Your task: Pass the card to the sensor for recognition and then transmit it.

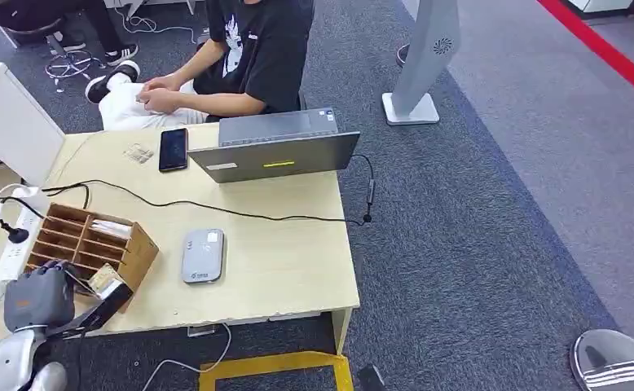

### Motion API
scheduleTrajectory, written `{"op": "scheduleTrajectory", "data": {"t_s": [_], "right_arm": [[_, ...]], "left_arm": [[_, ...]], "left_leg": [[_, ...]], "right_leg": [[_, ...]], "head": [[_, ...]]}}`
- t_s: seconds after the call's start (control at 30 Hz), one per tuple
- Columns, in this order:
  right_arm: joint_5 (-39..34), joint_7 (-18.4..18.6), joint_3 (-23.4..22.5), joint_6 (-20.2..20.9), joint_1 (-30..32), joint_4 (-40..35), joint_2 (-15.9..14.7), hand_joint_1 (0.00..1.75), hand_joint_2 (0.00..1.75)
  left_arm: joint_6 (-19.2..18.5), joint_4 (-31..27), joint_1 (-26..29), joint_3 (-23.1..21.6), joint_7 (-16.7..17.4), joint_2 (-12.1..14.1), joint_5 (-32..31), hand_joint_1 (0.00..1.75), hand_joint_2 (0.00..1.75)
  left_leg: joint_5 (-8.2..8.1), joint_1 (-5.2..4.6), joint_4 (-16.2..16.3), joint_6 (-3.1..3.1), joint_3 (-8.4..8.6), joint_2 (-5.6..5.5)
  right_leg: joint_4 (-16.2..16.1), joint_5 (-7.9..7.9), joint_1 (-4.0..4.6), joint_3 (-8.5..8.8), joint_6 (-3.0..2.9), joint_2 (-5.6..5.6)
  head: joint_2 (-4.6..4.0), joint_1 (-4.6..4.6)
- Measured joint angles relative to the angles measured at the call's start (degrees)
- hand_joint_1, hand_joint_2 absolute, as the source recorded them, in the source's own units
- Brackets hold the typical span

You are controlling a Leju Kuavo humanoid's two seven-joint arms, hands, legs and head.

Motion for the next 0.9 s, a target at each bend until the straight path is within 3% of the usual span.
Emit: {"op": "scheduleTrajectory", "data": {"t_s": [0.53, 0.9], "right_arm": [[0.8, 0.3, 0.0, 0.0, 0.6, 0.7, -1.1, 0.00, 1.75], [0.9, 0.3, 0.0, 0.0, 1.2, 0.8, -1.6, 0.00, 1.75]], "left_arm": [[-1.8, -8.6, -7.9, 3.6, -0.5, 2.4, 0.7, 1.75, 1.75], [-2.5, -9.3, -10.7, 3.7, 2.4, 4.4, -4.3, 1.75, 1.75]], "left_leg": [[0.00, -0.01, 0.0, 0.00, -0.03, 0.00], [0.00, -0.01, 0.0, 0.00, -0.03, 0.00]], "right_leg": [[0.0, 0.04, 0.00, 0.00, 0.04, 0.01], [0.0, 0.04, 0.00, 0.00, 0.04, 0.00]], "head": [[0.00, 0.02], [0.00, 0.00]]}}
